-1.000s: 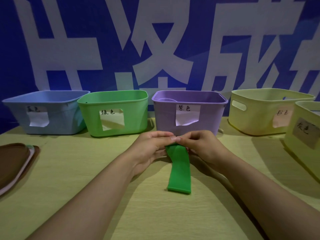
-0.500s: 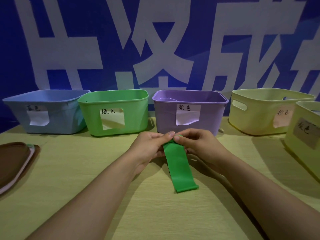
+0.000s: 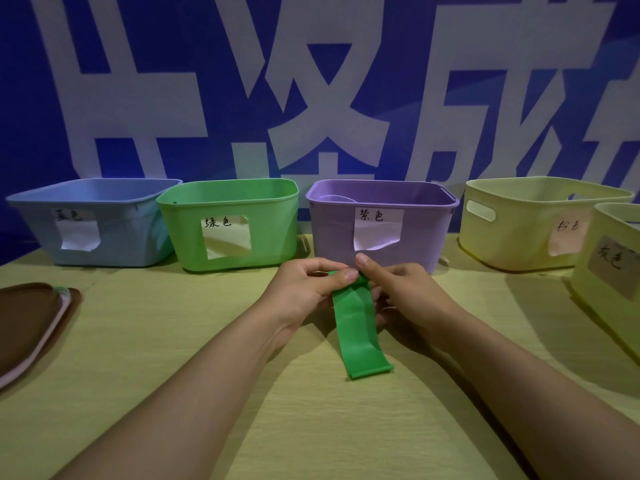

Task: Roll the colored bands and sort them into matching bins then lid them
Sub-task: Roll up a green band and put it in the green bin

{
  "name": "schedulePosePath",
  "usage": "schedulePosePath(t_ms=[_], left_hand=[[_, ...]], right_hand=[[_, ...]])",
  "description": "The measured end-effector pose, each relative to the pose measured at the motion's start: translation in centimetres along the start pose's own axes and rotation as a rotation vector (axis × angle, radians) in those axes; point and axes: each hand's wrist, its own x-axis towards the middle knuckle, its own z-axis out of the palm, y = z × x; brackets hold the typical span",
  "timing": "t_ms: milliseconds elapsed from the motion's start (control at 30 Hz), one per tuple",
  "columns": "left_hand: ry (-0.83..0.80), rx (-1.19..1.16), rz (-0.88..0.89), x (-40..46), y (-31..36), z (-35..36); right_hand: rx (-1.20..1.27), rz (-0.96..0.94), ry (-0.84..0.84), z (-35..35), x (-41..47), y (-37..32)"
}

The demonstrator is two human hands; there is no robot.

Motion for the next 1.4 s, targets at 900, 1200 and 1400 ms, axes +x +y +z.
schedulePosePath(t_ms=[900, 1200, 1400], left_hand=[[-0.021, 0.033, -0.048, -0.4, 0.3, 0.4], [0.022, 0.084, -0.011, -0.1, 0.0, 0.1], [0.045, 0.102, 0.014, 0.0, 0.0, 0.1]], right_hand=[[-0.021, -0.142, -0.041, -0.7, 1.7, 1.5], [0.038, -0.115, -0.035, -0.3, 1.2, 1.3], [0.085, -0.005, -0.068, 0.2, 0.5, 0.8]])
